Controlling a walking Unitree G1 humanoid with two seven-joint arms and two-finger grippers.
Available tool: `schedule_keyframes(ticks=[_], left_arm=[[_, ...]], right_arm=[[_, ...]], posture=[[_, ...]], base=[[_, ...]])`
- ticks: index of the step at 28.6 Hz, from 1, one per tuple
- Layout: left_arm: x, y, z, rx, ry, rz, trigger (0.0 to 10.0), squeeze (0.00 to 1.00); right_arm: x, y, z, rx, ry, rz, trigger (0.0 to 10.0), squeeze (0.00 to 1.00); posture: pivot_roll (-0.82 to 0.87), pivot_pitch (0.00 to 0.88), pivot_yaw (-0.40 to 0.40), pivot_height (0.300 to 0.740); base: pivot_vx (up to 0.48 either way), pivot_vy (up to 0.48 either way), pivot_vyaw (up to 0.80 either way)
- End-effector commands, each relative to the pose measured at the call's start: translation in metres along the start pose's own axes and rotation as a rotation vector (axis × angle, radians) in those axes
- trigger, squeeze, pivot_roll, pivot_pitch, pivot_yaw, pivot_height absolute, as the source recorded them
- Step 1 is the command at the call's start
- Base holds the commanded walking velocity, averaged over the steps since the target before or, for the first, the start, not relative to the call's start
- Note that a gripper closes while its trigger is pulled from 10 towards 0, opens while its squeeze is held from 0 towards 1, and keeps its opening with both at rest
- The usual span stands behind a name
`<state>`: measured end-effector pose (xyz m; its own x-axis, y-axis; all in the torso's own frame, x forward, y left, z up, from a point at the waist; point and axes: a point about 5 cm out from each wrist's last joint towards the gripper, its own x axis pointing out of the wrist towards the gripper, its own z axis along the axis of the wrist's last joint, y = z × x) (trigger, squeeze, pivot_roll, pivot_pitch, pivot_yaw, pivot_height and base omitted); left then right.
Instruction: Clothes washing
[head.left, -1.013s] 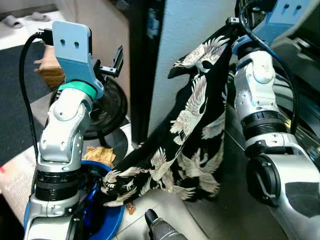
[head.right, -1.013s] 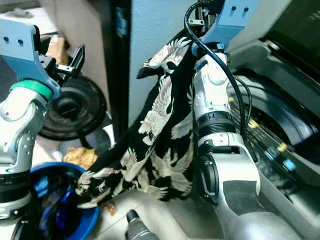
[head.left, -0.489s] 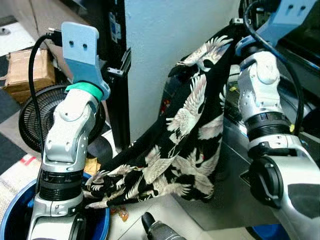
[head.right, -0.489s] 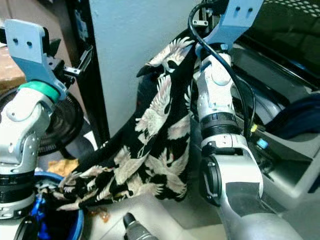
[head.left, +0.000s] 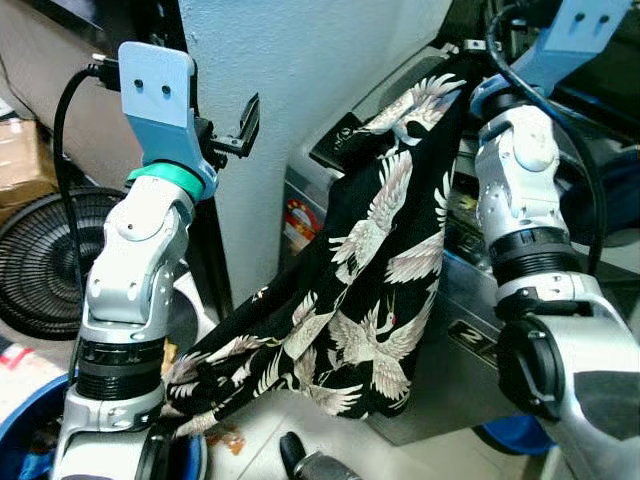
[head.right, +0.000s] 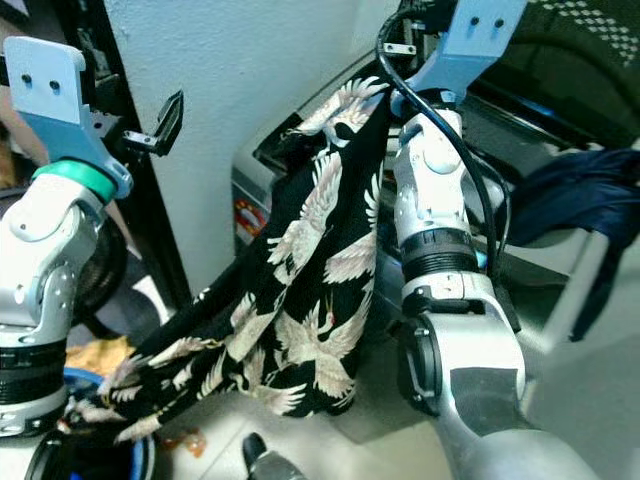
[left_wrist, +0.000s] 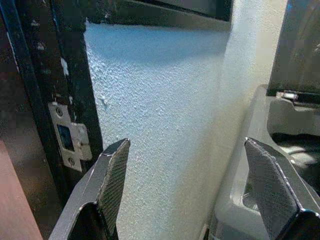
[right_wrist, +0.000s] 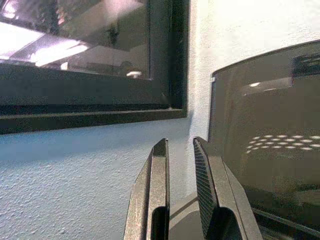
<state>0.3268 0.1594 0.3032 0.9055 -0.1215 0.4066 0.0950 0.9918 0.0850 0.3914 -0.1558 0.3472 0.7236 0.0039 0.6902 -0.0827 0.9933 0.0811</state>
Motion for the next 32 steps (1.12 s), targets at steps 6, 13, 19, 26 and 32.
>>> schedule_keyframes(ticks=[6,13,19,26,32], left_arm=[[0.0031,-0.001,0.0005,-0.025,0.004,-0.011,10.0,0.0],[0.0042,0.0004,0.0019,-0.035,-0.001,-0.005,10.0,0.0],[0.0051,0.0017,0.0022,-0.051,0.0,0.004,10.0,0.0],[0.0061,0.0023,0.0029,-0.065,-0.001,0.012,10.0,0.0],[0.0062,0.0017,0.0032,-0.071,0.0,0.012,10.0,0.0]], right_arm=[[-0.0009,-0.0065,0.0017,-0.01,-0.003,-0.02,10.0,0.0],[-0.0015,-0.0066,0.0015,-0.012,-0.002,-0.021,10.0,0.0],[-0.002,-0.0076,0.0017,-0.016,-0.001,-0.022,10.0,0.0],[-0.0025,-0.0087,0.002,-0.018,0.0,-0.025,10.0,0.0],[-0.0027,-0.0091,0.0026,-0.019,-0.001,-0.028,10.0,0.0]], posture=[[0.06,0.084,-0.017,0.74],[0.06,0.081,-0.016,0.74],[0.06,0.082,-0.016,0.74],[0.06,0.085,-0.016,0.74],[0.06,0.088,-0.015,0.74]], base=[[0.0,0.0,-0.8],[0.0,0.0,-0.8],[0.0,0.0,-0.8],[0.0,0.0,-0.8],[0.0,0.0,-0.8]])
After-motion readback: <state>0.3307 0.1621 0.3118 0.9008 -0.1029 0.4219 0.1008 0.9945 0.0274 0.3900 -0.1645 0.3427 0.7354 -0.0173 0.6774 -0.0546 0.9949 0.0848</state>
